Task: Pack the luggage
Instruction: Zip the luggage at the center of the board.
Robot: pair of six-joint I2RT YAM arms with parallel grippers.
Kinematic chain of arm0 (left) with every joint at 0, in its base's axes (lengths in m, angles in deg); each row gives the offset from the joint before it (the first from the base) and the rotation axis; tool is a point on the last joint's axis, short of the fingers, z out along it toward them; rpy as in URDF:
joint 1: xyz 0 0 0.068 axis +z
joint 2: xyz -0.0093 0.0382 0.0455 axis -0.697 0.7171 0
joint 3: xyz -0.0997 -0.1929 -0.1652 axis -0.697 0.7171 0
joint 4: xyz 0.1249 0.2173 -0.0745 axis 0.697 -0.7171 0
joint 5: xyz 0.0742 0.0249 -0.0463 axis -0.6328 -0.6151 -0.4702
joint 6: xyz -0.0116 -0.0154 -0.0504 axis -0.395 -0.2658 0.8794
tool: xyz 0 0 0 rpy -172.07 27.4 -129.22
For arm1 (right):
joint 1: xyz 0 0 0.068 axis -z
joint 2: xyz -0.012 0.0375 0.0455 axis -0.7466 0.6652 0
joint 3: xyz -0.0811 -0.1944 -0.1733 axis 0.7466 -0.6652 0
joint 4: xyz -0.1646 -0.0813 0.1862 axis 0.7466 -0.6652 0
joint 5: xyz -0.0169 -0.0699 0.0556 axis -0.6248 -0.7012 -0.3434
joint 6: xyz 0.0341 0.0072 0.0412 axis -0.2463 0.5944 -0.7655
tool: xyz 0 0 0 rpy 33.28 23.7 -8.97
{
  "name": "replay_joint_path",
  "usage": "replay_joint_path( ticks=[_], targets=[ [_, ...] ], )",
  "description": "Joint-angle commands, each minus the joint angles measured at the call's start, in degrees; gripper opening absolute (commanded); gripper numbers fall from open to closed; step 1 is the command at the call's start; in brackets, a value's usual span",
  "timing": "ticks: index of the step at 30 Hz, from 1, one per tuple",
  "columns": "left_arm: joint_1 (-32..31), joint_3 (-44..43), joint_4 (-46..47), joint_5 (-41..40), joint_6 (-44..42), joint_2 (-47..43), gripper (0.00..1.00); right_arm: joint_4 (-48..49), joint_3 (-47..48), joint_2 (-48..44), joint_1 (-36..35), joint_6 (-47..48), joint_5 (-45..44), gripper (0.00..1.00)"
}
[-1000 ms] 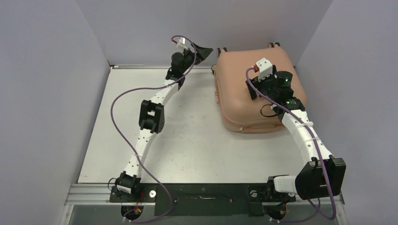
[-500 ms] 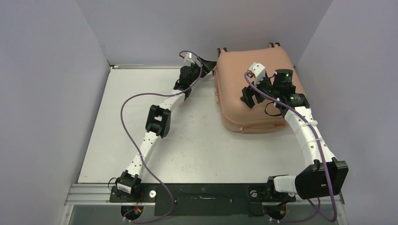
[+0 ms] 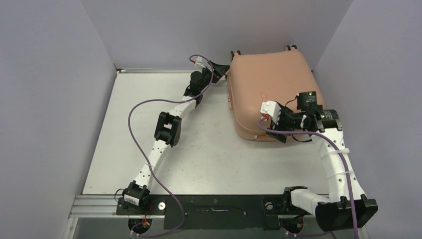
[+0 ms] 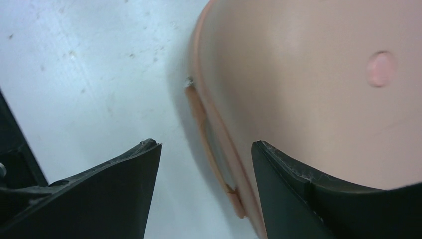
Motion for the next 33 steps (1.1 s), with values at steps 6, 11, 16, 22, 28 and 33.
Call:
replay_joint_path(
  ticks=[6, 11, 16, 22, 28, 33],
  targets=[
    [-1.1, 3.4, 4.4, 11.6, 0.2, -6.3, 0.96, 10.1, -20.9, -6.1, -2.3, 4.8, -8.0, 0.65],
    [1.2, 11.4, 6.0, 16.3, -0.2, -12.6, 0.96, 25.3, -30.9, -7.2, -4.2, 4.6, -14.5, 0.64],
    [5.9, 25.1, 10.5, 23.0, 0.2, -21.8, 0.96, 39.3, -38.5, -7.0, -4.9, 4.6, -19.1, 0.62],
    [13.2, 44.7, 9.1, 27.5, -6.9, -35.1, 0.96, 50.1, -45.8, -7.4, -5.5, 5.9, -22.4, 0.62],
    [21.2, 57.7, -0.6, 28.6, -17.0, -46.0, 0.96, 50.4, -48.0, -5.1, -6.1, 8.1, -21.0, 0.45],
    [28.6, 67.4, 0.1, 30.3, -18.1, -54.6, 0.96, 47.7, -47.5, -2.4, -7.1, 10.3, -18.1, 0.33]
  ],
)
